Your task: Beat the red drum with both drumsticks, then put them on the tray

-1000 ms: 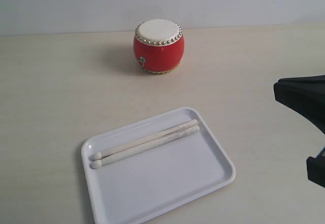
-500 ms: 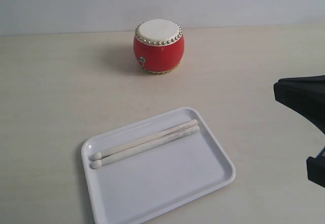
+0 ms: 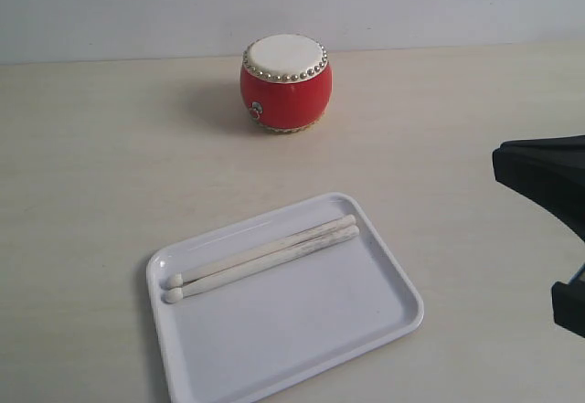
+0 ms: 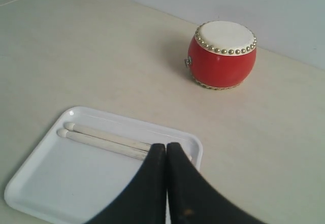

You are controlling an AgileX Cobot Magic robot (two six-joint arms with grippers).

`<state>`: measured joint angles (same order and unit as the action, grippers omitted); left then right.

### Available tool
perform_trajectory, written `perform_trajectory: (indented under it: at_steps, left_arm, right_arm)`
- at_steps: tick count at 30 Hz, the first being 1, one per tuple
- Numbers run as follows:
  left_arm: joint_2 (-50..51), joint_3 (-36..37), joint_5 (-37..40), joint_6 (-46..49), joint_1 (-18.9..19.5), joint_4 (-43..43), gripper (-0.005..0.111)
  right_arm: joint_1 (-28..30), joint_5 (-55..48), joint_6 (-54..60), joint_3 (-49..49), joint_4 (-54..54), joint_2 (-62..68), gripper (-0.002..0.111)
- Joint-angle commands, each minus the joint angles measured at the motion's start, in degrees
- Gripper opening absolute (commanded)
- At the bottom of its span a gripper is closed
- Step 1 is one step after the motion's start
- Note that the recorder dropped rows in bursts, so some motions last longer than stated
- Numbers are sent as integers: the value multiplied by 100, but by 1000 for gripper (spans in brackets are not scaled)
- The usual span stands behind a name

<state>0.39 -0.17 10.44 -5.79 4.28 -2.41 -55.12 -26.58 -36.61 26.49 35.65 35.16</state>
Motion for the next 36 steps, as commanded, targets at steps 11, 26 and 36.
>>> perform_trajectory:
  at_steps: [11,26,36]
  left_arm:
    - [-39,17,-13,-42,-26,36,0]
    - [-39,17,-13,-42,-26,36,0]
    - [-39,17,-3,-42,-26,36,0]
  right_arm:
    - [27,188,9,-27,-17,-57,0]
    - [3557,2612,35,-2273,-382,-2823,0]
    - [4842,1636,-59,-2649,-815,-3516,0]
